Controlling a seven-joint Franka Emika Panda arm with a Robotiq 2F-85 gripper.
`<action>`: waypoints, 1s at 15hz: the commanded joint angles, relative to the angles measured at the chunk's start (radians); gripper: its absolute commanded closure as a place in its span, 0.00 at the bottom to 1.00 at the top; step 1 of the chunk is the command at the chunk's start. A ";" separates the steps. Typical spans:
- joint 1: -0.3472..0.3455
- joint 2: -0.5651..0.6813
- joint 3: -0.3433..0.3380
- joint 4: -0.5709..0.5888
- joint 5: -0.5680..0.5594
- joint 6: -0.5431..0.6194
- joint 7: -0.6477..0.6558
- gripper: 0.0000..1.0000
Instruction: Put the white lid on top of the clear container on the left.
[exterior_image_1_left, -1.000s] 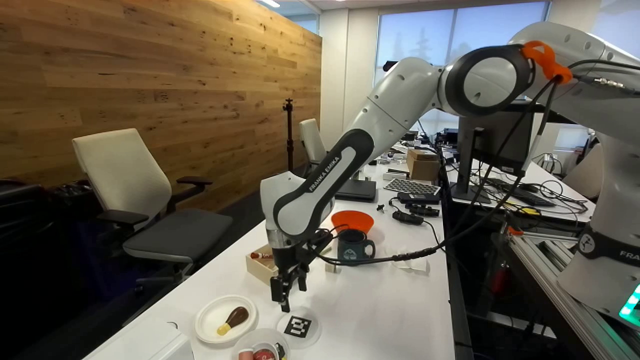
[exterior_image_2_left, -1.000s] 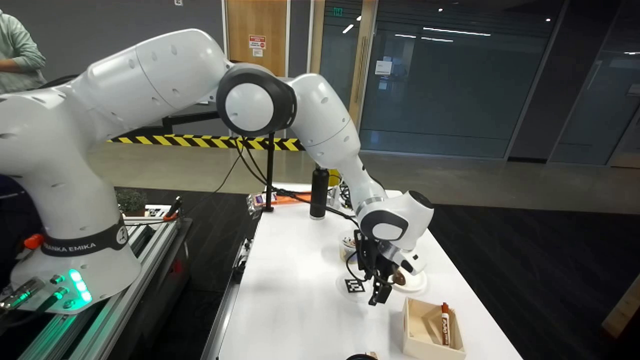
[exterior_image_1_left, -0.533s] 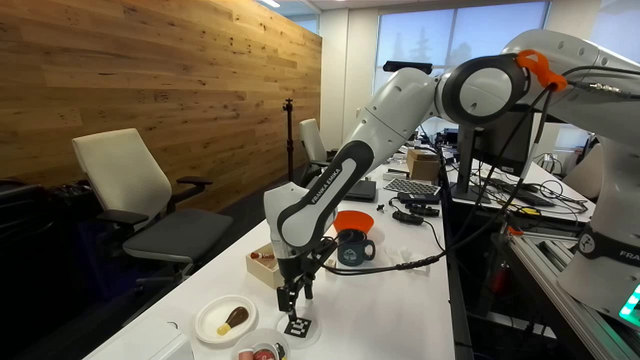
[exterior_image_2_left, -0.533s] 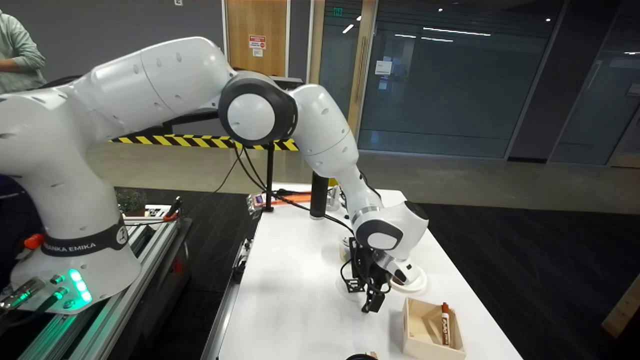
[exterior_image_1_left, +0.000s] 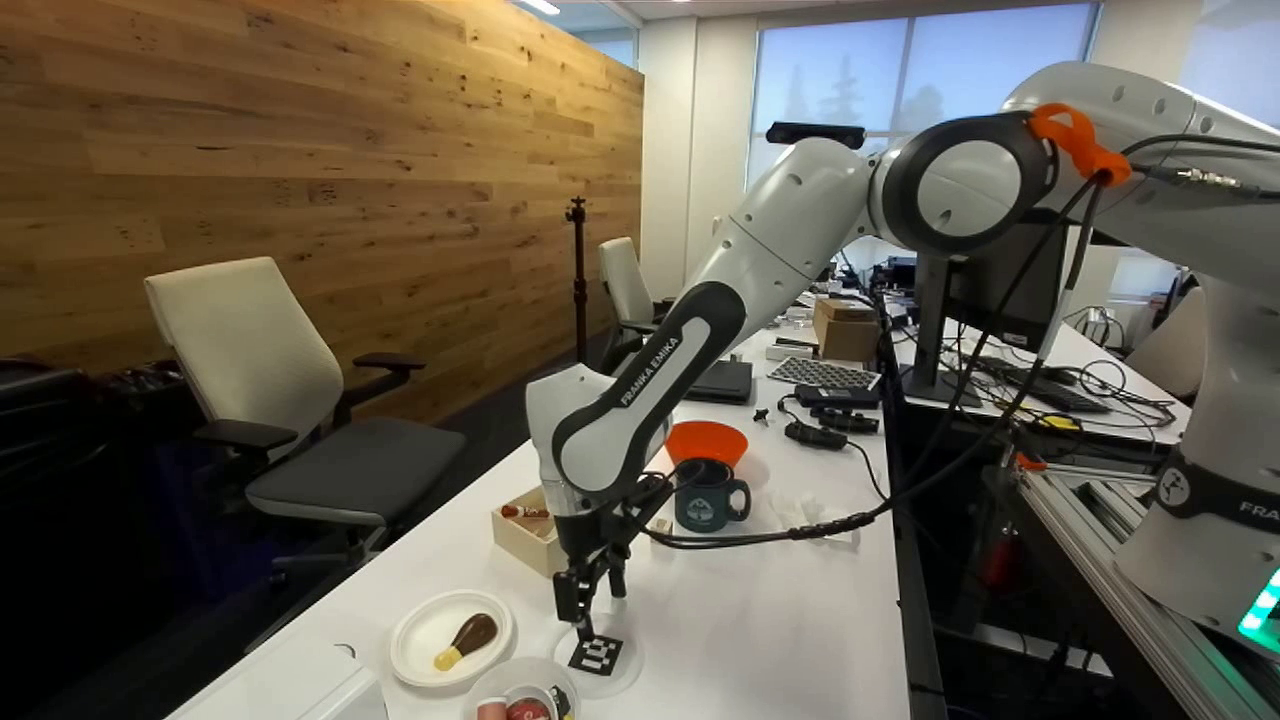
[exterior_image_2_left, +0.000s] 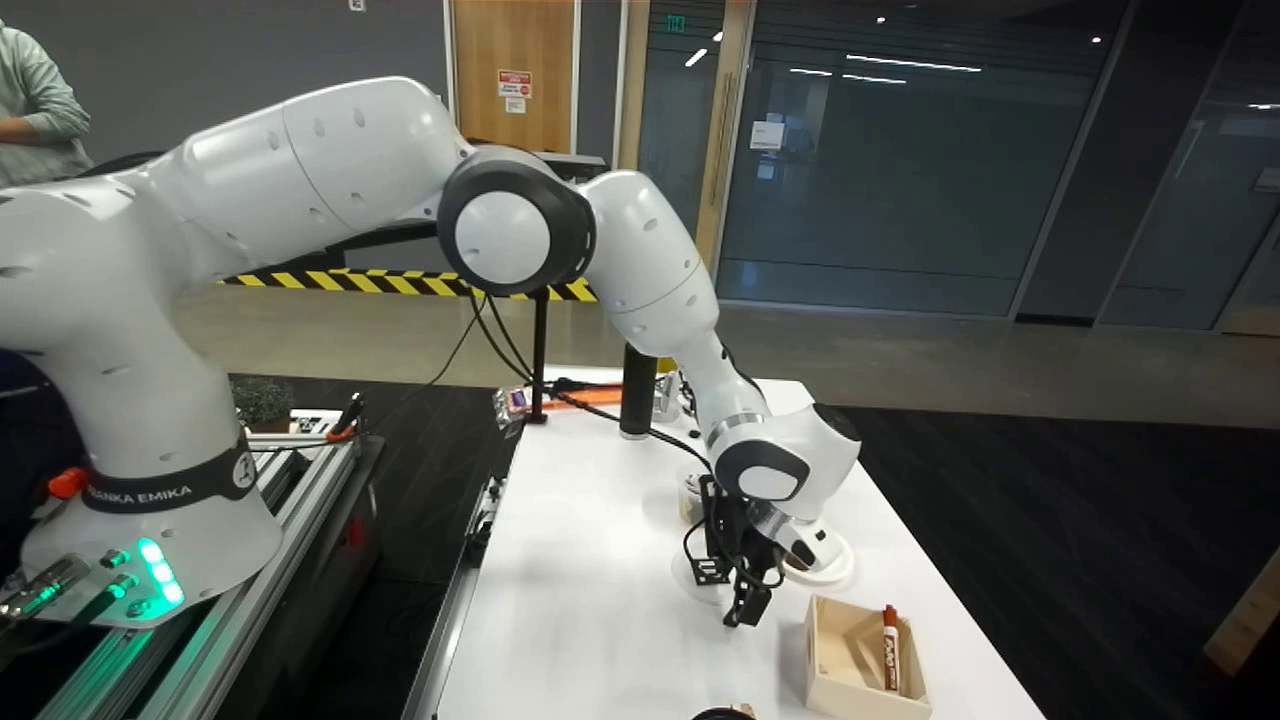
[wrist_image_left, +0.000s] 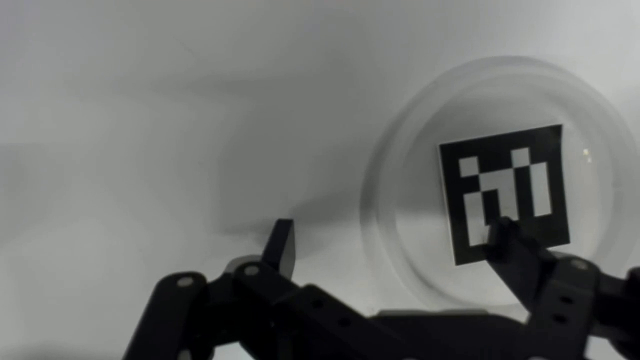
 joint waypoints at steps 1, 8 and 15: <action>0.033 -0.011 0.002 -0.007 0.014 -0.003 0.045 0.00; 0.083 -0.040 0.016 -0.025 0.022 0.030 0.115 0.41; 0.062 -0.024 0.002 -0.002 0.020 0.024 0.109 0.00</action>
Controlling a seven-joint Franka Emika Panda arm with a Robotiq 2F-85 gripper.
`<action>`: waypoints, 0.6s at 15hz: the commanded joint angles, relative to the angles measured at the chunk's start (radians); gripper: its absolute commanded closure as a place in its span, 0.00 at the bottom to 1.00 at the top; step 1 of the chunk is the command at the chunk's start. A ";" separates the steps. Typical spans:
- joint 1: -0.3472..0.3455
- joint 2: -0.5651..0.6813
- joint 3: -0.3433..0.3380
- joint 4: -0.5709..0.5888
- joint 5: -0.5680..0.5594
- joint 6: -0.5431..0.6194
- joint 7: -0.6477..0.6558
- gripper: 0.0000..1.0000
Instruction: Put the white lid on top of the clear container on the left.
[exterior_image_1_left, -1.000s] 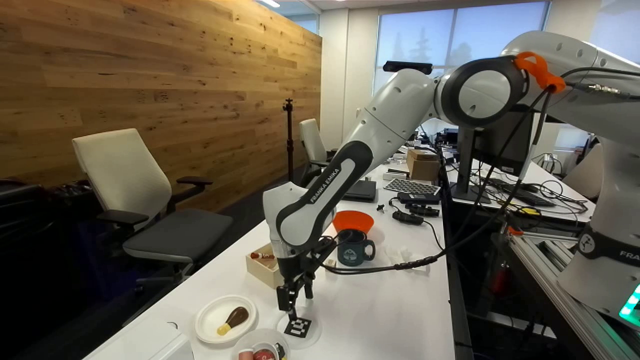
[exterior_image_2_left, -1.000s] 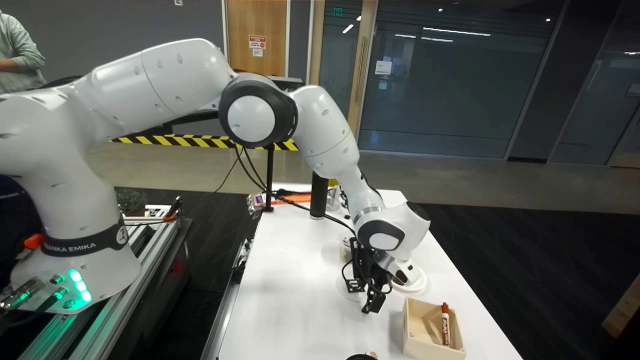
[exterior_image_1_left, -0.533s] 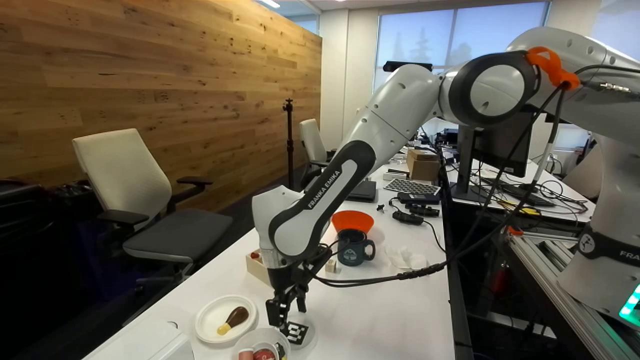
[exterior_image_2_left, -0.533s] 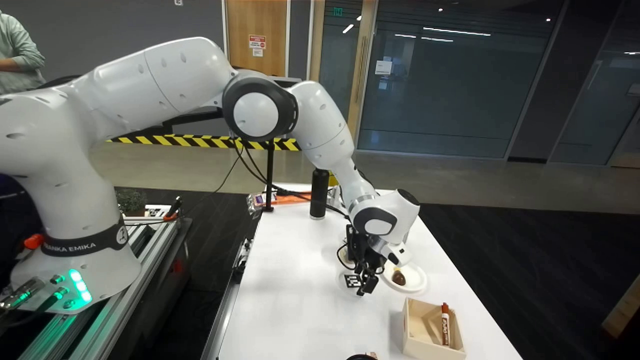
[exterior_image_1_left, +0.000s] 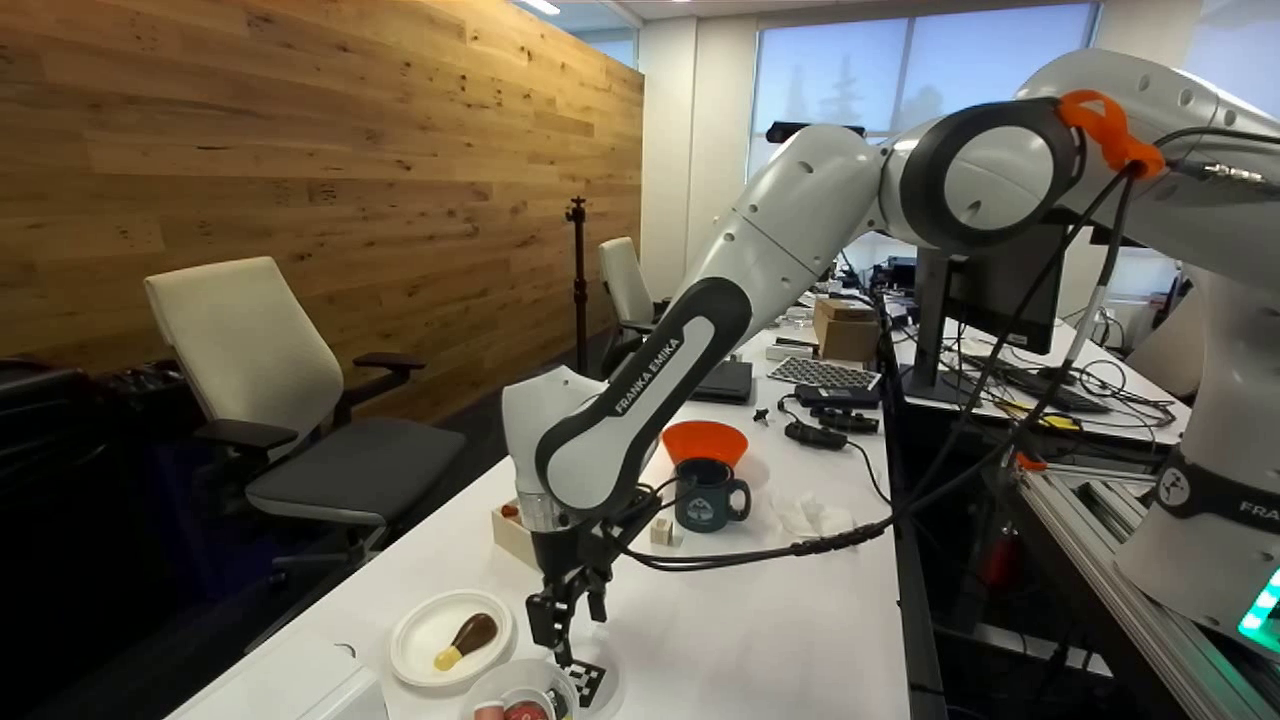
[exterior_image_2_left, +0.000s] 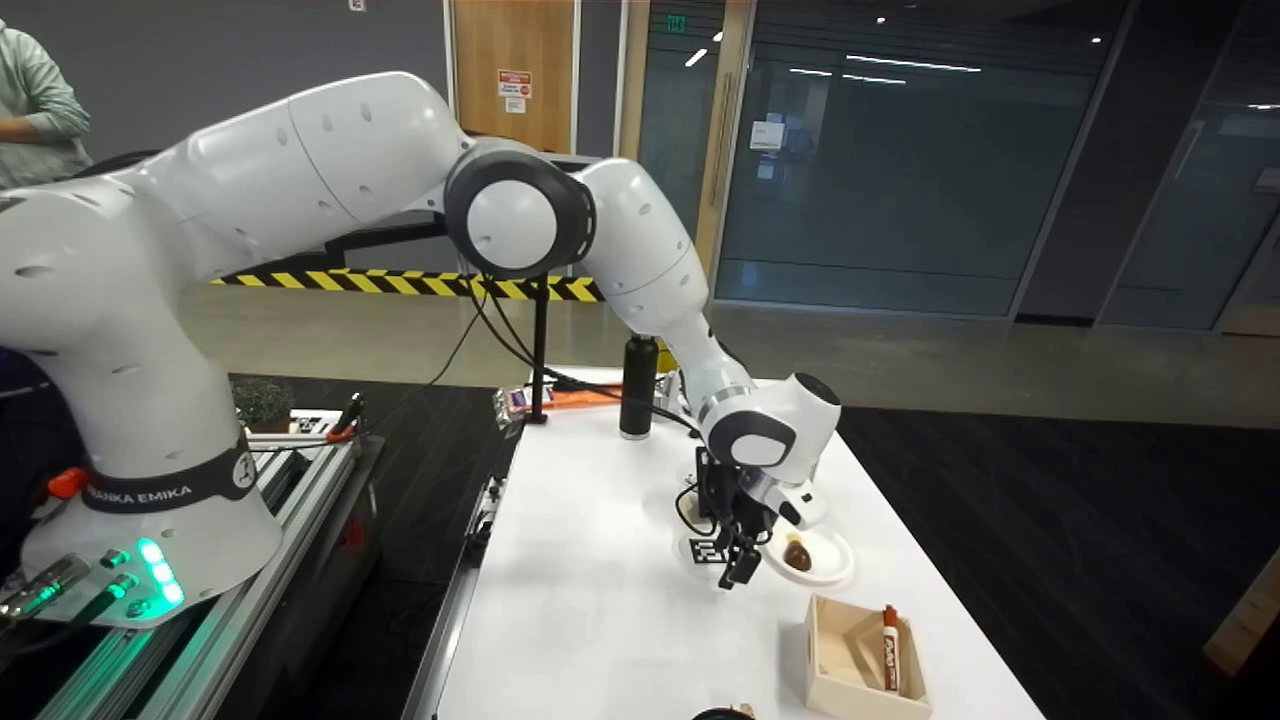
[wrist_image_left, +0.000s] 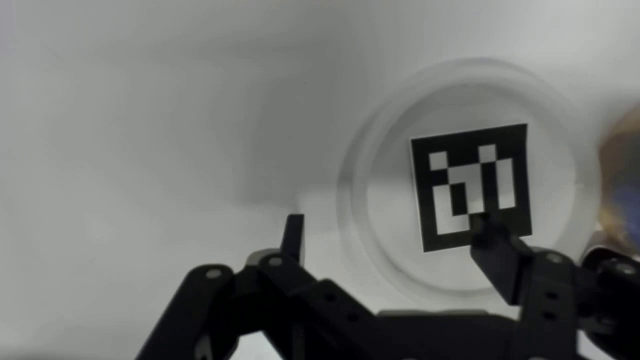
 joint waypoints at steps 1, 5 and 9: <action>-0.016 0.010 -0.006 0.011 0.016 -0.002 -0.008 0.00; -0.023 0.033 -0.003 0.031 0.016 -0.005 -0.013 0.00; -0.022 0.039 -0.006 0.021 0.017 -0.002 -0.006 0.34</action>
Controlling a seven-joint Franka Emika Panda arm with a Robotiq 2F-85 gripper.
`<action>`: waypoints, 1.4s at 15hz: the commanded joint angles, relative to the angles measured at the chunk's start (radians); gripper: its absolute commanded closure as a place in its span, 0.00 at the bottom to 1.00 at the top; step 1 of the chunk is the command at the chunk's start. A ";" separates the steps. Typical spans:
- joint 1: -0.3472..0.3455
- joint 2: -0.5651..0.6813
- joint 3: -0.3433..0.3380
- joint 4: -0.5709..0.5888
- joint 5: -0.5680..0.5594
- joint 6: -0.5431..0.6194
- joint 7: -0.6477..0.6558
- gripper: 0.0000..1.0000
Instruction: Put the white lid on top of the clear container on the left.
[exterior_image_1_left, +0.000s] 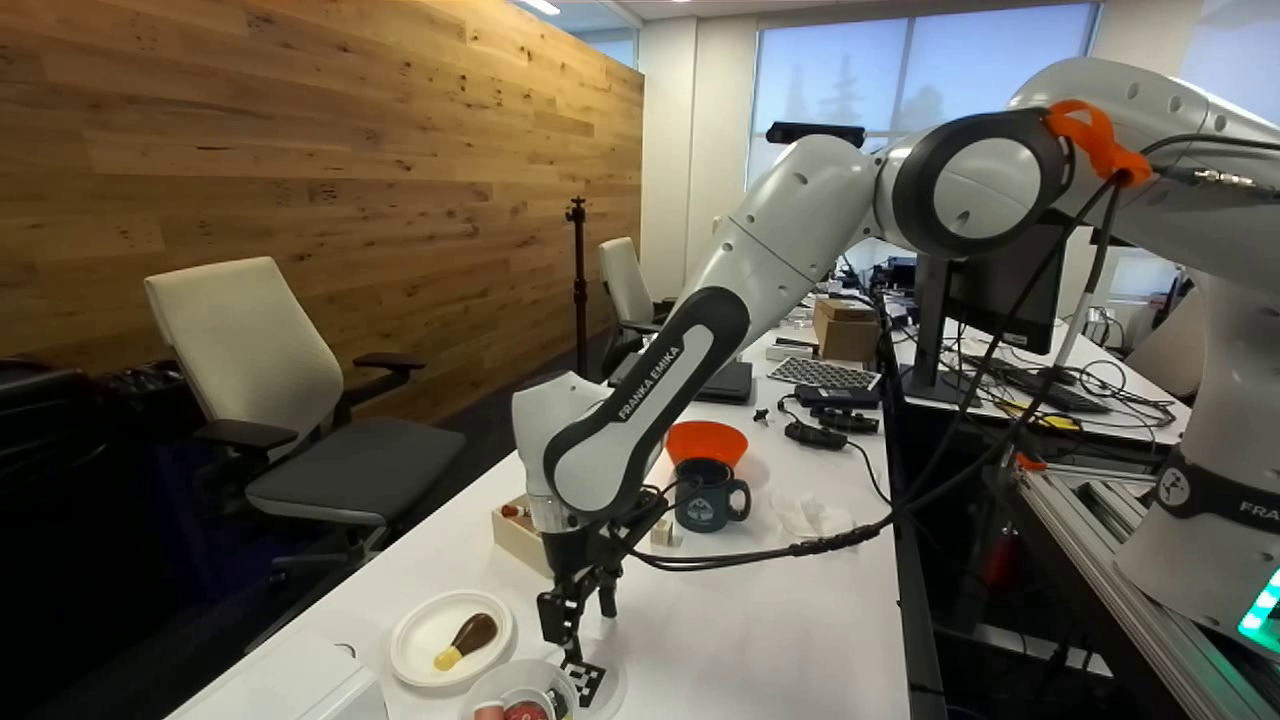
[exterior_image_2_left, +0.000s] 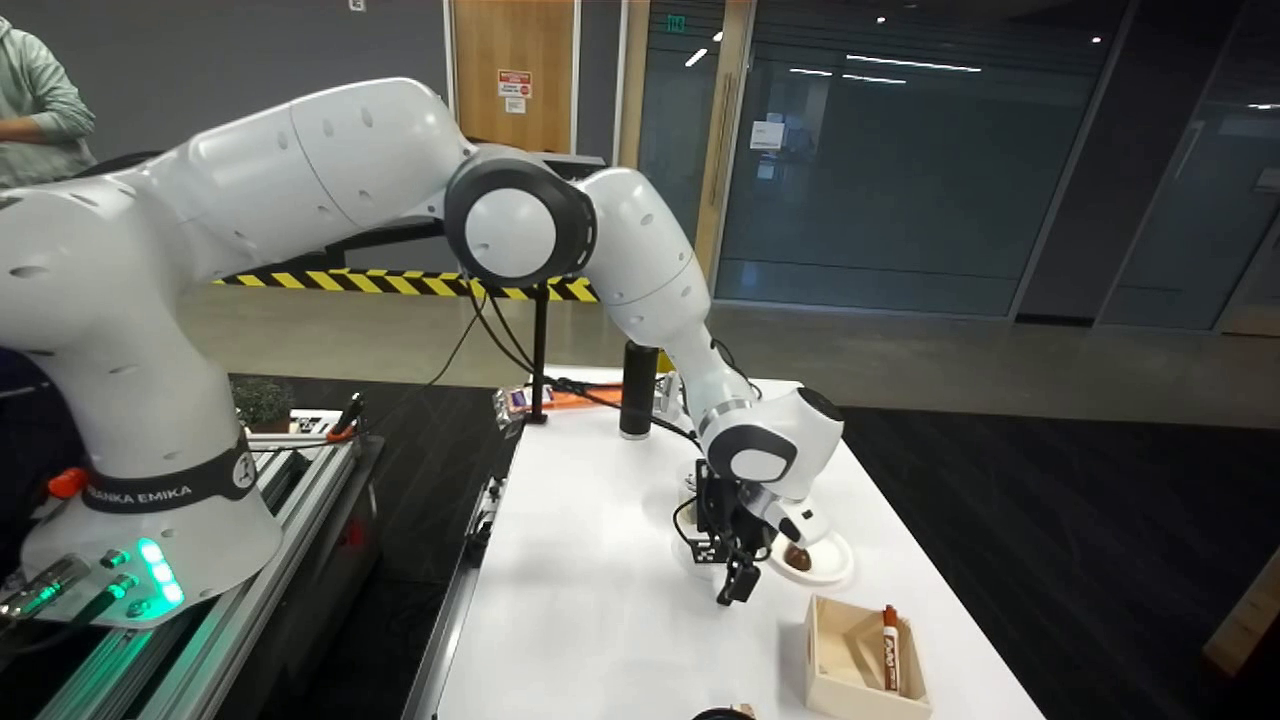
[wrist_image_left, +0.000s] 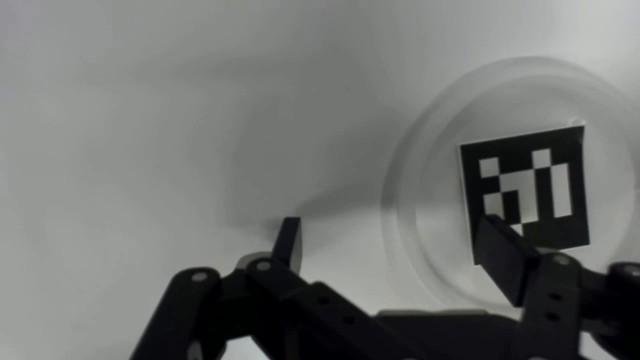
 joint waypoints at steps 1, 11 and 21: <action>-0.005 0.019 -0.001 0.019 0.017 0.000 -0.003 0.40; -0.011 0.017 0.001 0.000 0.024 0.012 0.001 1.00; -0.006 -0.063 -0.059 -0.064 0.005 0.059 0.043 1.00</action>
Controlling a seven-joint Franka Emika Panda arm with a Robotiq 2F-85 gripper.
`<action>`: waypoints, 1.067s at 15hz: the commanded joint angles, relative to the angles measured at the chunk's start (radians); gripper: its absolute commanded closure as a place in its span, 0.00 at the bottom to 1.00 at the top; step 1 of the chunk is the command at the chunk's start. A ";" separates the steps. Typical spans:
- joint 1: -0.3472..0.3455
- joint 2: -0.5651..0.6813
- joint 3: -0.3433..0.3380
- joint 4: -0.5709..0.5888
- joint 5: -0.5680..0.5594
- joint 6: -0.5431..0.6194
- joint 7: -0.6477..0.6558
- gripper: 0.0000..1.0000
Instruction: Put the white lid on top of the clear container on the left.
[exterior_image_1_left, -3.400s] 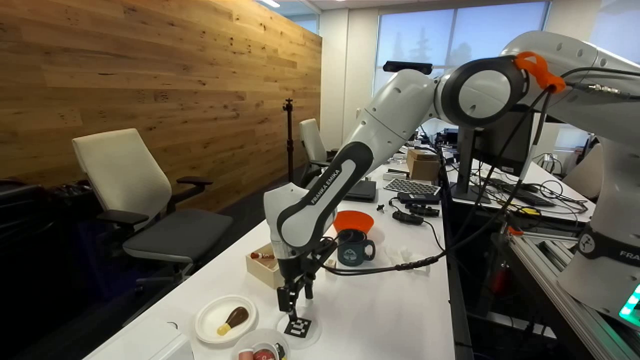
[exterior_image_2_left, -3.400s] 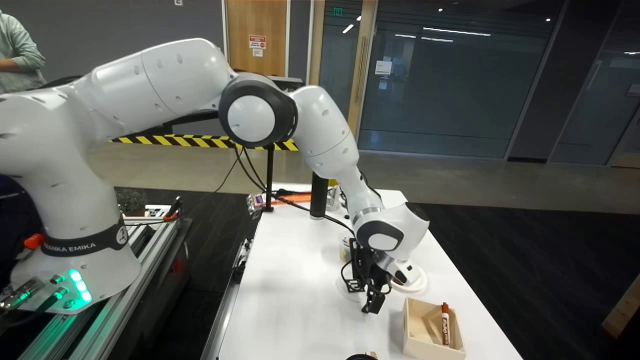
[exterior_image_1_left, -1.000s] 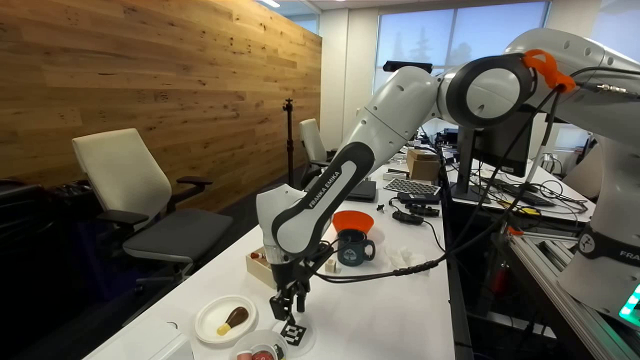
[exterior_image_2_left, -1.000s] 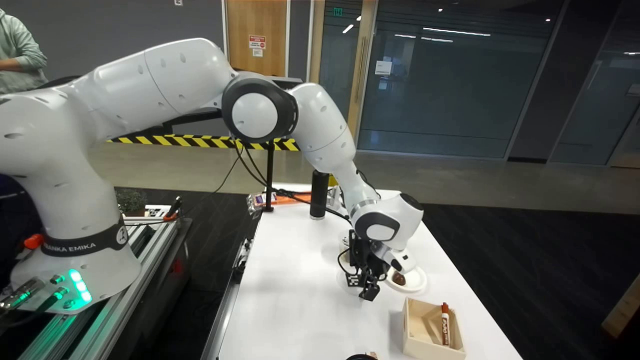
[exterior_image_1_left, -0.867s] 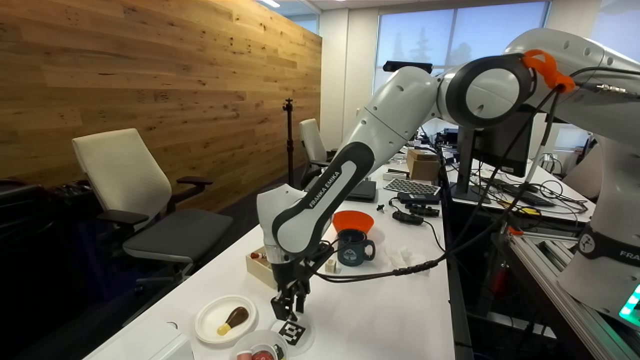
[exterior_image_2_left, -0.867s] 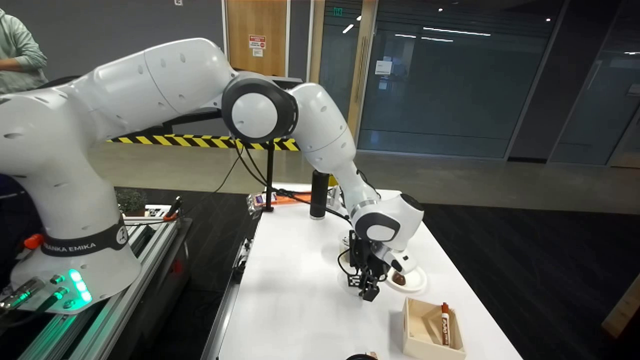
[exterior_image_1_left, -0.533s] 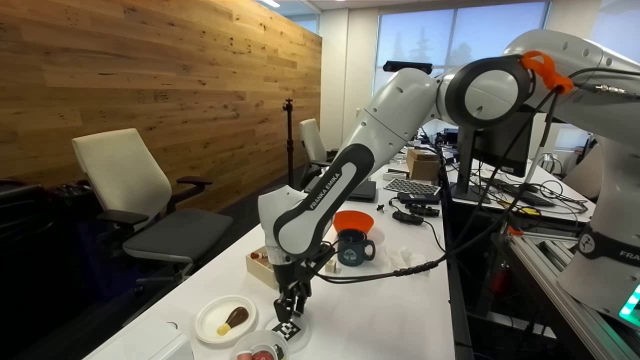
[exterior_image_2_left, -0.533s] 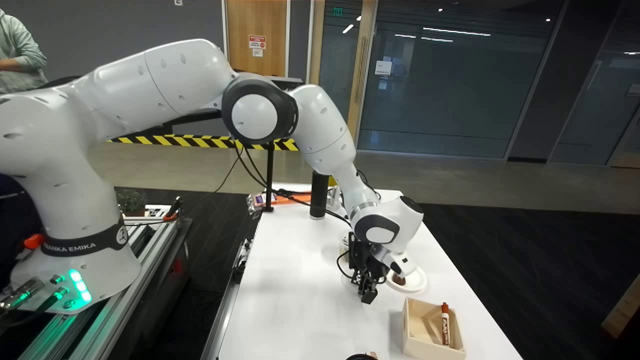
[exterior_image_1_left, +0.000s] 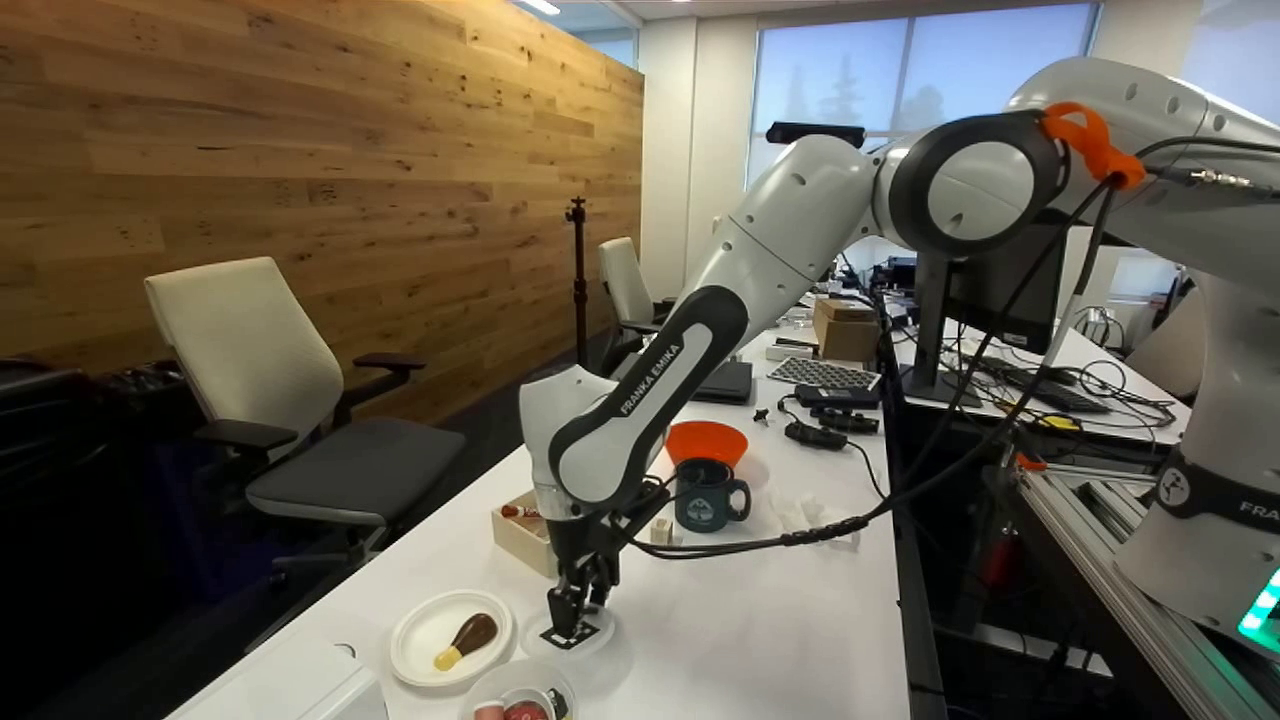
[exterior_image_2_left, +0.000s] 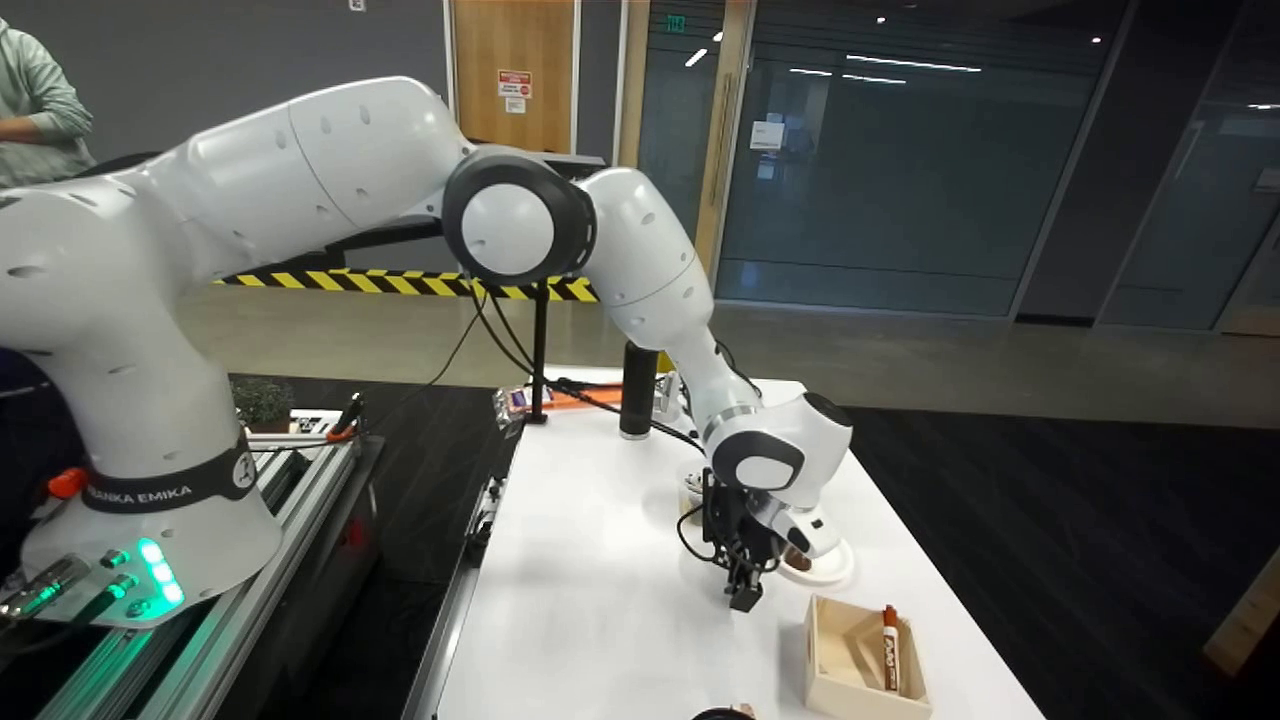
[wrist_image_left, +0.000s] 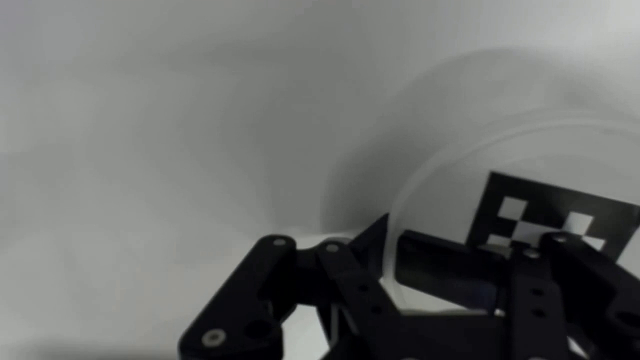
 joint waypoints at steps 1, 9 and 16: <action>0.005 -0.074 -0.041 -0.070 0.002 0.049 0.037 1.00; 0.081 -0.231 -0.080 -0.236 -0.028 0.131 0.072 1.00; 0.179 -0.377 -0.072 -0.441 -0.044 0.180 0.092 1.00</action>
